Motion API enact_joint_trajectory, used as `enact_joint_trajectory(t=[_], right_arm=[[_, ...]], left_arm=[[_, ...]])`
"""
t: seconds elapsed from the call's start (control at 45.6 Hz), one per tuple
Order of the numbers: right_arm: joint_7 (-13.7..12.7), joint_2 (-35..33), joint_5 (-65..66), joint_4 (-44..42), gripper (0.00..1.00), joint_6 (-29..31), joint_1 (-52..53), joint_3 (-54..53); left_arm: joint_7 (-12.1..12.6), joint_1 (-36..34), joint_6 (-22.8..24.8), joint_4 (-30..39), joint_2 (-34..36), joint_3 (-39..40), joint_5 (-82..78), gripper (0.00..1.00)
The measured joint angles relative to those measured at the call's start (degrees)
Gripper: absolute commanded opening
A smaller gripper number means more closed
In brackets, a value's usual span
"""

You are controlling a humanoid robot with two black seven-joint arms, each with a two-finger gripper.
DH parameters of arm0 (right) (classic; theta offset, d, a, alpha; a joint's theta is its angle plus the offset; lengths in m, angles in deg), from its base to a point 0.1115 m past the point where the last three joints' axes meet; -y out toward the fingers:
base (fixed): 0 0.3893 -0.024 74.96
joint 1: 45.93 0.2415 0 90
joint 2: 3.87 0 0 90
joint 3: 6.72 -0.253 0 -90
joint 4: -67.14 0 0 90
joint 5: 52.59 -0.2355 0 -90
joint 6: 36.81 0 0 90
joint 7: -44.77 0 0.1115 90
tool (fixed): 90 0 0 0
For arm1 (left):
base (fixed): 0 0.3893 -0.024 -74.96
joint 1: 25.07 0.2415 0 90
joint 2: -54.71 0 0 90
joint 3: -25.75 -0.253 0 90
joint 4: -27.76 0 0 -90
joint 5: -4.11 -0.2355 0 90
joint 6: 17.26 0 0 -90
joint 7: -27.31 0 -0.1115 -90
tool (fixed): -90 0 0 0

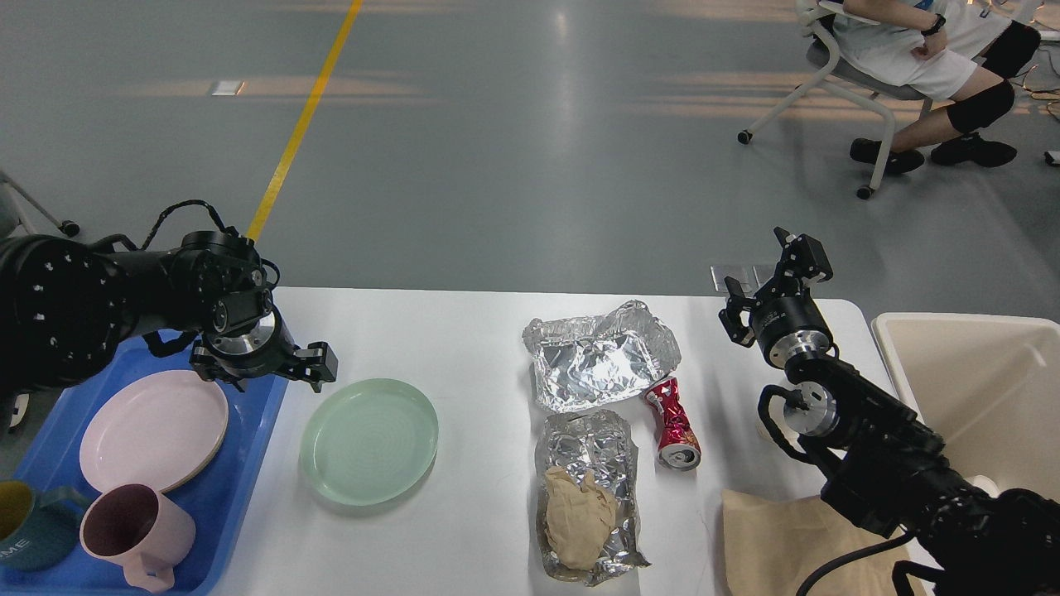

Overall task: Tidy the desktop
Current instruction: 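Raise the left gripper and move it to the pale green plate, then grasp the rim of the pale green plate with the left gripper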

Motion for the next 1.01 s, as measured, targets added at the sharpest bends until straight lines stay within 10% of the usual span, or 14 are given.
enact_joint_trajectory(t=[1.009], right_arm=[[0.0,-0.01,0.0,0.0,1.0,0.0,0.03,0.0]], left_arm=[[2.54,12.55,0.61,-6.45,-3.1,4.42,0.09,0.85]])
